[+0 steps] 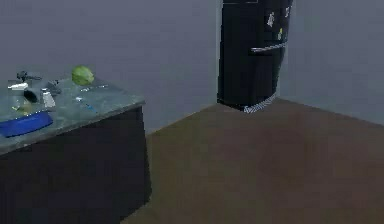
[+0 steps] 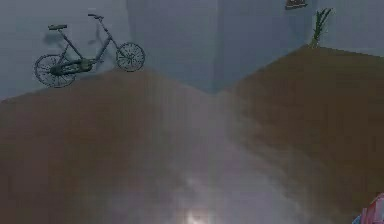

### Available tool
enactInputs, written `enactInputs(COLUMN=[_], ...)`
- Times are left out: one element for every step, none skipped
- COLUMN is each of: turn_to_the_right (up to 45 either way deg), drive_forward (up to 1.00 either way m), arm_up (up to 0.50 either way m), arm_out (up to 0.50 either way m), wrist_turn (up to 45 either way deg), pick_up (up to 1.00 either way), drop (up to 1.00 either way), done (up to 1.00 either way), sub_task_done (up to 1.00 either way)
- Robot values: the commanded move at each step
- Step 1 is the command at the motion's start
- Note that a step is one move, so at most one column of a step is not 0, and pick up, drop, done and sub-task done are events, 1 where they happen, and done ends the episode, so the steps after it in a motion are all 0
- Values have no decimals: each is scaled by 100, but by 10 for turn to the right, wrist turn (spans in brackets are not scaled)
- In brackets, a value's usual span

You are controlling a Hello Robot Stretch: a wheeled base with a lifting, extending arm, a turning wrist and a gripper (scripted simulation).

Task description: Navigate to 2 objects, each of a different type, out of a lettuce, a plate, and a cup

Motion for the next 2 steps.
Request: enactInputs(turn_to_the_right=[420, 0], drive_forward=[0, 30], arm_up=[0, 0], arm_out=[0, 0], wrist_turn=[0, 0], pick_up=[0, 0], drop=[0, 0], done=[0, 0], sub_task_done=[0, 0])
